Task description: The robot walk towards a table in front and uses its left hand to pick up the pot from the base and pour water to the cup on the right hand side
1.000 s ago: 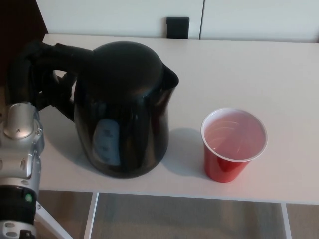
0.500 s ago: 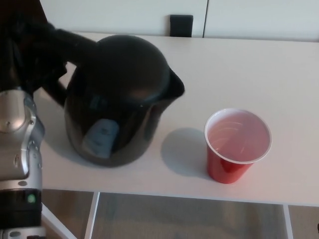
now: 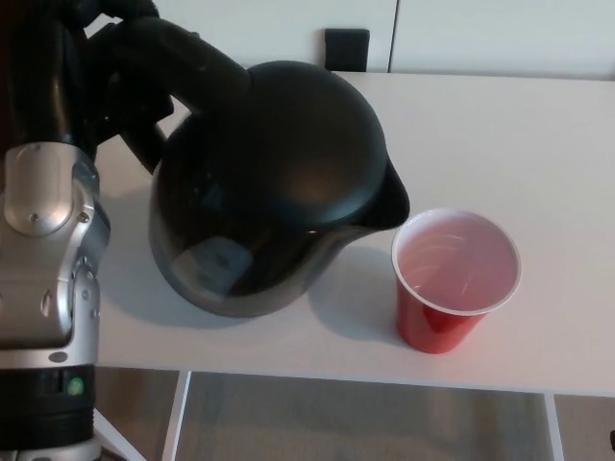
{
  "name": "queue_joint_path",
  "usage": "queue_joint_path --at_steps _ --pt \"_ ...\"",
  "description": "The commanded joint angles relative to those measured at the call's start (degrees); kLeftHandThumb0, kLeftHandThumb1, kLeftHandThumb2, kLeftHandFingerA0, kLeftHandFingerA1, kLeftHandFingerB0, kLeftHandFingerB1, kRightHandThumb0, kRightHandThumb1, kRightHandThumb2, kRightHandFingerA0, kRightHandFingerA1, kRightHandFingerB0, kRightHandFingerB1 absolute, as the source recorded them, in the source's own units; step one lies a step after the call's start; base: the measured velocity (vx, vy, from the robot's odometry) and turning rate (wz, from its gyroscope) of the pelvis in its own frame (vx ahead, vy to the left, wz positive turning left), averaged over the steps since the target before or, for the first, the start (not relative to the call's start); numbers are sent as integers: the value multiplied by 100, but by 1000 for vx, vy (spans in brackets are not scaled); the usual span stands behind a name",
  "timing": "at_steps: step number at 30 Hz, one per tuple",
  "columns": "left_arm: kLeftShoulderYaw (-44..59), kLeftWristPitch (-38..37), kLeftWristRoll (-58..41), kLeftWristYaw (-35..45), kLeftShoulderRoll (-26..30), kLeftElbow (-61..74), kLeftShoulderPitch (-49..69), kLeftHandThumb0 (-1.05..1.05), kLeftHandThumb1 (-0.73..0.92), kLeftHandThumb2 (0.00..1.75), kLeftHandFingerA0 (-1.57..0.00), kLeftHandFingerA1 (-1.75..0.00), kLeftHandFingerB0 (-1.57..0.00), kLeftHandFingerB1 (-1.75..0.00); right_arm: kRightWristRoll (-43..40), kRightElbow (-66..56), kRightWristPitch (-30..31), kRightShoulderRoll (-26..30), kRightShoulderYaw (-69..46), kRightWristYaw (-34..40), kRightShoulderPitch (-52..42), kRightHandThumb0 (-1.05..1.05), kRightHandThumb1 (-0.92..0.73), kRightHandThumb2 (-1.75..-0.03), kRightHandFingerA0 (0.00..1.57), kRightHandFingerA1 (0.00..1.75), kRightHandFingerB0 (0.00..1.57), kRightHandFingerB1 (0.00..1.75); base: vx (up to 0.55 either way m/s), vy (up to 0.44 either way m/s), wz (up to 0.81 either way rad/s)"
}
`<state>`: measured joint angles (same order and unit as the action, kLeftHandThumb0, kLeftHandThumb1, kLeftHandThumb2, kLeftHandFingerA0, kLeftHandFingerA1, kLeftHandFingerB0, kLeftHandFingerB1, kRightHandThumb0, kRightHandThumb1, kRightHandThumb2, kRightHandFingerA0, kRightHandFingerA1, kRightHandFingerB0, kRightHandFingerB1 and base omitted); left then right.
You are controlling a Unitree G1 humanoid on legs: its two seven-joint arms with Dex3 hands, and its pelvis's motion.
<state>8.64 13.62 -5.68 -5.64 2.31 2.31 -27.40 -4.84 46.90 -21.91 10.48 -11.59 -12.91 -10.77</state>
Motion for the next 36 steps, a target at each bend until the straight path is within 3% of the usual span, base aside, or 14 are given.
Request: queue_joint_path --at_steps 1,11,17,26,27,32,36 --pt "-26 159 12 30 87 198 -94 -16 61 55 -78 -175 -61 -175 13 13 128 97 19 9 35 -60 -49 -80 29 55 12 44 0 0 0" --pt "-187 289 334 -15 325 234 -361 -21 61 56 -78 -175 -60 -172 110 -17 130 141 80 69 55 -62 -49 -81 28 55 13 45 0 0 0" --pt "-897 229 1565 -394 857 -48 -923 -21 60 55 -83 -175 -62 -175 74 -108 178 142 95 46 65 -63 -49 -81 28 55 13 45 0 0 0" --pt "-1643 -108 2464 -750 996 -579 -1573 -14 58 54 -82 -175 -60 -175 136 -170 212 213 168 75 86 -63 -50 -82 28 53 14 44 0 0 0" --pt "-1734 -158 2563 -788 1000 -641 -1629 -16 55 54 -88 -175 -69 -167 158 -175 211 224 181 86 88 -62 -50 -81 28 53 14 44 0 0 0" --pt "-2107 -388 2984 -982 1052 -943 -1860 -20 53 56 -90 -175 -75 -159 203 -324 318 239 224 130 81 -62 -51 -82 29 53 13 44 0 0 0" --pt "-2344 -354 3181 -1065 941 -1040 -1973 -24 58 55 -87 -175 -61 -172 216 -368 375 232 234 161 101 -62 -51 -82 27 53 14 44 0 0 0"
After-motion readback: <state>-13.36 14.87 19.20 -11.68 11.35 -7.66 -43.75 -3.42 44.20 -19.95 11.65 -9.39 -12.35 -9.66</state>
